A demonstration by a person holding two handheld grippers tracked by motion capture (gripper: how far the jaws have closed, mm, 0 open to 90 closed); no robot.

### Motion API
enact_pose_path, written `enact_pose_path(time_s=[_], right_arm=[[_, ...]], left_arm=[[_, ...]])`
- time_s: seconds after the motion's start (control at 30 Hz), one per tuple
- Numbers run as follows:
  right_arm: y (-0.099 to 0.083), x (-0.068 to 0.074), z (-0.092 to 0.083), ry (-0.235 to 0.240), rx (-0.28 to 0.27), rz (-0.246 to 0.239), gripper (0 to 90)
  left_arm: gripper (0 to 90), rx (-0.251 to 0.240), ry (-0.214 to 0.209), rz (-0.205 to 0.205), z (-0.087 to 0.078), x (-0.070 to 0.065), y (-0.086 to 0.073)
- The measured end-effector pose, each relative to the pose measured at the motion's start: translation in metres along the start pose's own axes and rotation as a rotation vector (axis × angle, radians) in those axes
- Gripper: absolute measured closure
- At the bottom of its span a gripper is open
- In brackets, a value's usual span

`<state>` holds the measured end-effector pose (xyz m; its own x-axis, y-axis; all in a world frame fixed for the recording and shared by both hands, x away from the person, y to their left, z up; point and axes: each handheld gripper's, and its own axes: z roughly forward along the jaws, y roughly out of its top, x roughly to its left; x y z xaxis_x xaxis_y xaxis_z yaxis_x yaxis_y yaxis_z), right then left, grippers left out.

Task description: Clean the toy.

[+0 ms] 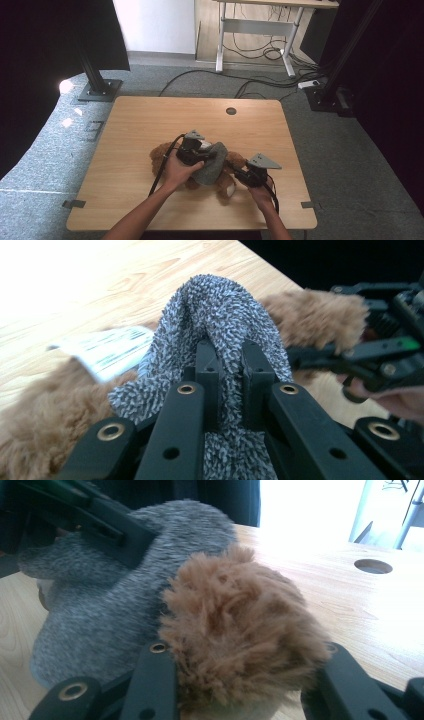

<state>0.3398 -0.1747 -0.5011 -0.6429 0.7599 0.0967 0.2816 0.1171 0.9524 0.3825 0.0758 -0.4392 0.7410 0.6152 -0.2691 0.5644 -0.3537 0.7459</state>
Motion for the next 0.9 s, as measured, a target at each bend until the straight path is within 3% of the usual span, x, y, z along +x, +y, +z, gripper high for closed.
enact_pose_path(time_s=[0.4,0.53,0.73,0.83,0.9], right_arm=[[-0.003,-0.003,-0.001,0.033,-0.013,0.003,63.8],[-0.003,-0.003,0.0,0.045,-0.018,-0.002,64.0],[-0.003,0.0,0.001,0.059,-0.029,-0.019,64.4],[-0.003,0.002,0.002,0.068,-0.032,-0.028,64.7],[-0.003,0.004,0.003,0.075,-0.032,-0.037,64.7]], left_arm=[[80.8,-0.069,0.003,-0.086,-0.053,0.038,-0.03],[80.7,-0.111,-0.032,-0.125,-0.067,0.049,-0.033],[80.5,-0.175,-0.132,-0.103,-0.072,0.032,-0.021],[80.4,-0.179,-0.174,-0.081,-0.064,0.018,-0.009],[80.3,-0.162,-0.178,-0.067,-0.055,0.011,-0.001]])
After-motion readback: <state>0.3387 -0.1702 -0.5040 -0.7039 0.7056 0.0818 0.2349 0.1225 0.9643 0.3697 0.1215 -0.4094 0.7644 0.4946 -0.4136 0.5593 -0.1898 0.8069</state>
